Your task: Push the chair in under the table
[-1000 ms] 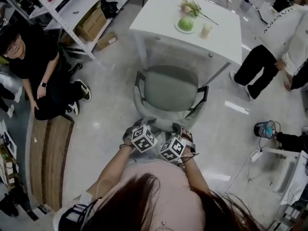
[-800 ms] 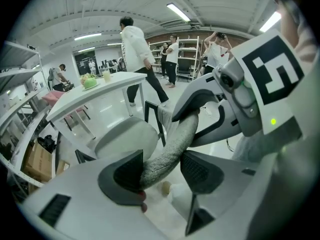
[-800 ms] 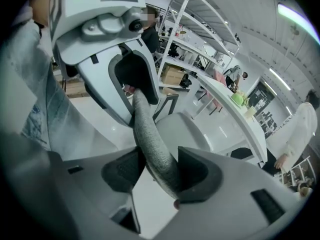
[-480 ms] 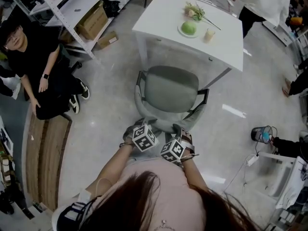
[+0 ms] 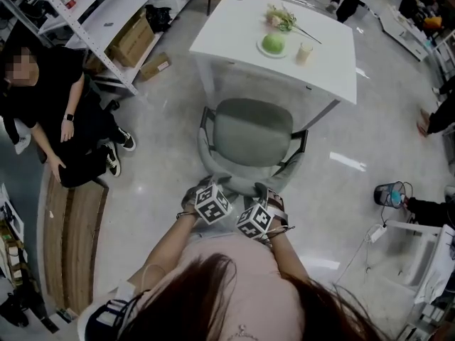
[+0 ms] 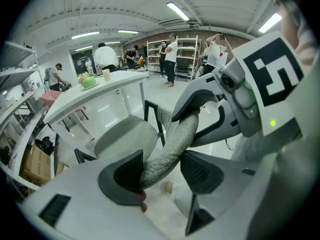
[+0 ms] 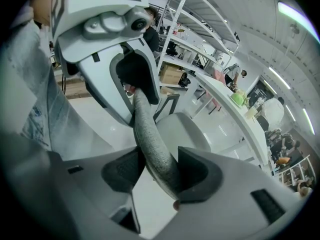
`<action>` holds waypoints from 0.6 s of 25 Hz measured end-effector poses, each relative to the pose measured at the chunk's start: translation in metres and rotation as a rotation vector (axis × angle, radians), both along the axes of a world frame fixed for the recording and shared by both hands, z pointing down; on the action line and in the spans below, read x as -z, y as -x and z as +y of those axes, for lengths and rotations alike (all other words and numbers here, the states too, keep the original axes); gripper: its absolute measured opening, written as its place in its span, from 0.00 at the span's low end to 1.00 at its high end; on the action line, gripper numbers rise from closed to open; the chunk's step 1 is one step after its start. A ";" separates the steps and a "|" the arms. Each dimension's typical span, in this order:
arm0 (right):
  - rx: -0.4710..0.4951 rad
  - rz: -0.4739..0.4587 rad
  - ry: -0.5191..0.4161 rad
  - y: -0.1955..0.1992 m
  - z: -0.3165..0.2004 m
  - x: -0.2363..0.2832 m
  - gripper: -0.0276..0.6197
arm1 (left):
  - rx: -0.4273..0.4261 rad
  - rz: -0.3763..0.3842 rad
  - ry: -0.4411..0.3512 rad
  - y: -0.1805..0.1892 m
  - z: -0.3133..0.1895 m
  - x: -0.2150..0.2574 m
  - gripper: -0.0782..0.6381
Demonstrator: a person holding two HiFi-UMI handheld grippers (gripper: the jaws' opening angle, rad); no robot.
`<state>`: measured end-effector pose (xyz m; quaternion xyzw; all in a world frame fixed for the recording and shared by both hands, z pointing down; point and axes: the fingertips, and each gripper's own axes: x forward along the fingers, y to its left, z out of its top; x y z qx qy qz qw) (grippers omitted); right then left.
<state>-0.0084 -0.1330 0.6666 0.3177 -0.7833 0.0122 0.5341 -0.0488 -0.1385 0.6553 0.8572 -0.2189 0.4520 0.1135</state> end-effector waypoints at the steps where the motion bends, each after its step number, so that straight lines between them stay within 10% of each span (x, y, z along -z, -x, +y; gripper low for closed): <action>1: -0.003 0.000 0.003 0.001 -0.002 0.000 0.36 | -0.003 0.000 0.001 0.001 -0.002 0.000 0.44; 15: -0.037 0.011 -0.006 0.001 -0.034 -0.001 0.37 | -0.026 0.016 -0.026 0.000 -0.034 0.001 0.44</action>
